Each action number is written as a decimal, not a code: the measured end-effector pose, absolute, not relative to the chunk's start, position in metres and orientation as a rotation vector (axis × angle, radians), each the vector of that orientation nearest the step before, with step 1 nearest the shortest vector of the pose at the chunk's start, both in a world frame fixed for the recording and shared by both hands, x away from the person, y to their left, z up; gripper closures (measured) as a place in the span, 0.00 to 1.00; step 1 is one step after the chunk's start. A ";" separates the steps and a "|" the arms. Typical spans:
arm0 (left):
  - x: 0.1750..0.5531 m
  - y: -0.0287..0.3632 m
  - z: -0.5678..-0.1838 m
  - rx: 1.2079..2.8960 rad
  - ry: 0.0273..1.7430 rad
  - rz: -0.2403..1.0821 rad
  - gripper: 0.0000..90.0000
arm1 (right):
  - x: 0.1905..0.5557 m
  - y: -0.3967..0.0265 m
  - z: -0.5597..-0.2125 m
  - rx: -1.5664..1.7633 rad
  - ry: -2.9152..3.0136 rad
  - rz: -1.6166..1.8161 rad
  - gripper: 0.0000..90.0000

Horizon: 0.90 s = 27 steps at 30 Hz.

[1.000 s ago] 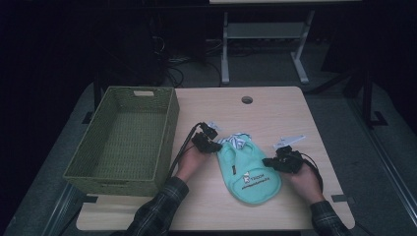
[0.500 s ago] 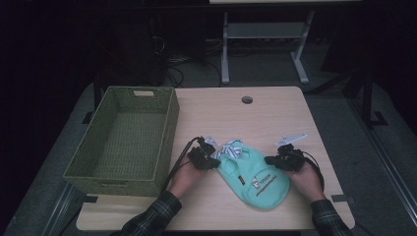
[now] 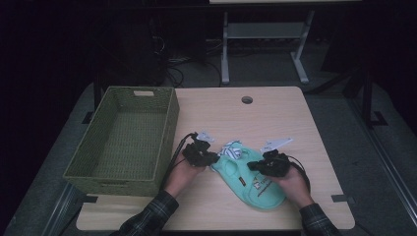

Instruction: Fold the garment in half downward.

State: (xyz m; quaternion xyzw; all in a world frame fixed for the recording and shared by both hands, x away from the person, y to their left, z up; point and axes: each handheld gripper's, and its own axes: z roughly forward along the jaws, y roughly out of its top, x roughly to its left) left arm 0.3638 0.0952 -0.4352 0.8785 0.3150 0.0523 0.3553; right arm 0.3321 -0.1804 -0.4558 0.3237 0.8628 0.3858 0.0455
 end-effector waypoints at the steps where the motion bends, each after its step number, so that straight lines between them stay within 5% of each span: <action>1: 0.365 0.096 -0.436 2.268 0.823 0.140 0.79 | 0.332 -0.177 -0.457 0.988 2.643 1.170 1.00; 7: 0.369 0.096 -0.446 2.273 0.866 0.137 0.57 | 0.333 -0.170 -0.467 0.969 2.681 1.099 1.00; 16: 0.368 0.086 -0.459 2.325 0.842 0.136 0.50 | 0.333 -0.170 -0.467 0.968 2.685 1.089 1.00; 20: 0.365 0.083 -0.459 2.356 0.816 0.181 0.55 | 0.333 -0.169 -0.467 0.969 2.683 1.091 1.00; 27: 0.364 0.082 -0.459 2.365 0.786 0.197 0.80 | 0.332 -0.169 -0.467 0.955 2.682 1.088 1.00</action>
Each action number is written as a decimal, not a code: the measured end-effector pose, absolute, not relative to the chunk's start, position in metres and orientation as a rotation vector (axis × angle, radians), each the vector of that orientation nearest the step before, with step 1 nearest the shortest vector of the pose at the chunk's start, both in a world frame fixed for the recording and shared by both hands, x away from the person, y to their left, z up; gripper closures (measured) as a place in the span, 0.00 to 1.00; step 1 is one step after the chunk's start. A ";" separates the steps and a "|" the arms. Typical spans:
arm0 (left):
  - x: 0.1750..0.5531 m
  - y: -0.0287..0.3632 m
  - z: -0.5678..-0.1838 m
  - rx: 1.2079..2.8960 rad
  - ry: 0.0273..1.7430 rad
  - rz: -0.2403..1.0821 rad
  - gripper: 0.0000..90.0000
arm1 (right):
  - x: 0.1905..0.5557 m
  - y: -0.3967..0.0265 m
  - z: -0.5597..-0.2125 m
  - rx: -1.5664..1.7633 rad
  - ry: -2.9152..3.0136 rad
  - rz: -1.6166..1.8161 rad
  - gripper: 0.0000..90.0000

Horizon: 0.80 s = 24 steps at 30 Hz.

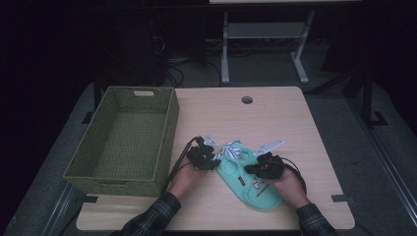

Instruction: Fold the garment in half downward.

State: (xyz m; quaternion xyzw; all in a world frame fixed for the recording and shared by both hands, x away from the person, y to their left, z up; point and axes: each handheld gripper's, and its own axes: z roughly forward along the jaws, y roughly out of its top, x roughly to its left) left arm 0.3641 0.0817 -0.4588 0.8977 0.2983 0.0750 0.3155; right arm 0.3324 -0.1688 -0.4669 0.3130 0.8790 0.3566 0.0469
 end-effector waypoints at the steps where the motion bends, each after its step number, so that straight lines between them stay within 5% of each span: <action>1: 0.364 0.082 -0.459 2.362 0.782 0.185 0.83 | 0.332 -0.169 -0.467 0.953 2.683 1.086 1.00; 6: 0.367 0.083 -0.460 2.344 0.791 0.147 0.92 | 0.332 -0.169 -0.467 0.953 2.685 1.085 1.00; 24: 0.367 0.100 -0.418 2.178 0.792 0.133 0.93 | 0.340 -0.157 -0.465 0.935 2.699 1.058 1.00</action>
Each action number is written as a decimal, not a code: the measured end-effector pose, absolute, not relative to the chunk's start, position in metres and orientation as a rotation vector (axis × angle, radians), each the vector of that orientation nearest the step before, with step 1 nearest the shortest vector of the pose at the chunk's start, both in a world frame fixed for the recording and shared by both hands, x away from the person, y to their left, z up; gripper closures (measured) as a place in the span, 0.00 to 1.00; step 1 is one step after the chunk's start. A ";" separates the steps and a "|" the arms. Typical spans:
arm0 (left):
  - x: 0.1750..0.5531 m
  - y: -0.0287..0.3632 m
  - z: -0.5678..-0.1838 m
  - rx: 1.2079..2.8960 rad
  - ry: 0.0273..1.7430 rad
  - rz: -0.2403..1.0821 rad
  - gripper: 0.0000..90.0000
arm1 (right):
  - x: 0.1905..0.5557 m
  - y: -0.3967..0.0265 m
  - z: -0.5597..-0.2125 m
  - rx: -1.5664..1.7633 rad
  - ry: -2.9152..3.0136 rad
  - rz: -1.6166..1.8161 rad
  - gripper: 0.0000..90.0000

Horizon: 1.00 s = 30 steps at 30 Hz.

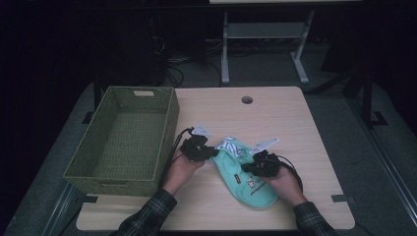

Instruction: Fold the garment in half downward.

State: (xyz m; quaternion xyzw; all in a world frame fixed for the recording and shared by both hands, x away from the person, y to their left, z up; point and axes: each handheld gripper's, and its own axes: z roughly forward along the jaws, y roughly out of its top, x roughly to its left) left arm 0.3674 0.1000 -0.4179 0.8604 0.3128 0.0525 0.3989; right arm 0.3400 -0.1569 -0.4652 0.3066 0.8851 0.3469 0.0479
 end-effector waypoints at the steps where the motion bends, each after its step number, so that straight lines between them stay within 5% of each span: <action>1: 0.367 0.101 -0.415 2.162 0.791 0.129 0.93 | 0.341 -0.154 -0.465 0.944 2.697 1.062 1.00; 17: 0.363 0.104 -0.385 2.085 0.692 0.143 0.93 | 0.361 -0.127 -0.465 0.923 2.700 1.115 1.00; 30: 0.367 0.109 -0.386 2.132 0.692 0.208 0.93 | 0.324 -0.185 -0.453 0.990 2.638 1.101 1.00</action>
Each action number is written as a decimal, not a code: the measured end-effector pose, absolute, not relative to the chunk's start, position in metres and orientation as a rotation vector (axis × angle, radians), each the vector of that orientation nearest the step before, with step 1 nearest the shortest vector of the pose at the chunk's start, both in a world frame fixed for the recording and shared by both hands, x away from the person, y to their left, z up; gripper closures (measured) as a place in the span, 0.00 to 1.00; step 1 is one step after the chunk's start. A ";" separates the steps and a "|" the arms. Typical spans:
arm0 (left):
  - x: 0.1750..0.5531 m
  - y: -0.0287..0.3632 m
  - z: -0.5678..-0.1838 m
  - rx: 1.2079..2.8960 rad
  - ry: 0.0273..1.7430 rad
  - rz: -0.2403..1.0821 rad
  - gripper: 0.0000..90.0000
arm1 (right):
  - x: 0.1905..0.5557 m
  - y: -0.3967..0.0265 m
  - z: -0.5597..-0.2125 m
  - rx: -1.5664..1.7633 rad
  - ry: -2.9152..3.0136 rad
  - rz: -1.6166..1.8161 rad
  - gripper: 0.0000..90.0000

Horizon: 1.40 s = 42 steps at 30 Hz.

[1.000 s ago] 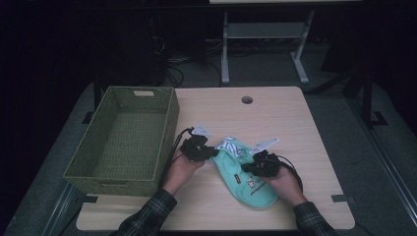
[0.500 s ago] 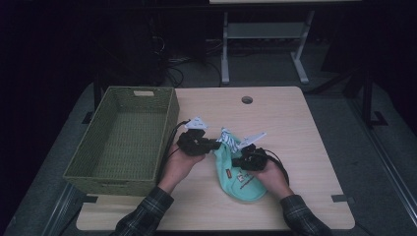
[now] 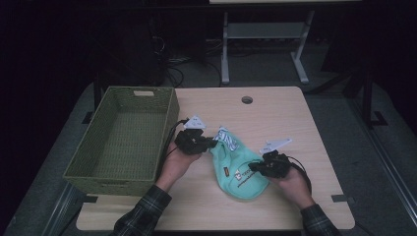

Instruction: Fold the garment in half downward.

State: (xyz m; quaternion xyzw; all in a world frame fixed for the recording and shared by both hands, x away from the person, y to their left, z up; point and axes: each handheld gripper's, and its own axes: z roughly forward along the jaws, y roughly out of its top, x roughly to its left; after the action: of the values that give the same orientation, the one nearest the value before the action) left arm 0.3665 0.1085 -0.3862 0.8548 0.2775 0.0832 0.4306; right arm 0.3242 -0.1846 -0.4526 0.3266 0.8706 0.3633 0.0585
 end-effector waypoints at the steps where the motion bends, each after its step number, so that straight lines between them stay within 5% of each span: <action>1: 0.367 0.108 -0.386 2.136 0.690 0.209 0.93 | 0.321 -0.187 -0.453 0.997 2.638 1.091 1.00; 9: 0.368 0.109 -0.385 2.124 0.693 0.226 0.93 | 0.296 -0.199 -0.464 1.022 2.671 1.048 1.00; 30: 0.358 0.097 -0.379 2.169 0.597 0.244 0.93 | 0.334 -0.167 -0.466 0.993 2.667 1.067 1.00; 42: 0.344 0.070 -0.394 2.251 0.495 0.210 0.93 | 0.333 -0.200 -0.454 1.066 2.573 1.119 1.00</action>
State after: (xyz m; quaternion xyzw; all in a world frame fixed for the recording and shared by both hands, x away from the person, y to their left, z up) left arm 0.3439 0.0699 -0.3937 0.8905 0.1960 0.0832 0.4021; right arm 0.3332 -0.2000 -0.4539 0.3543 0.8552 0.3719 0.0701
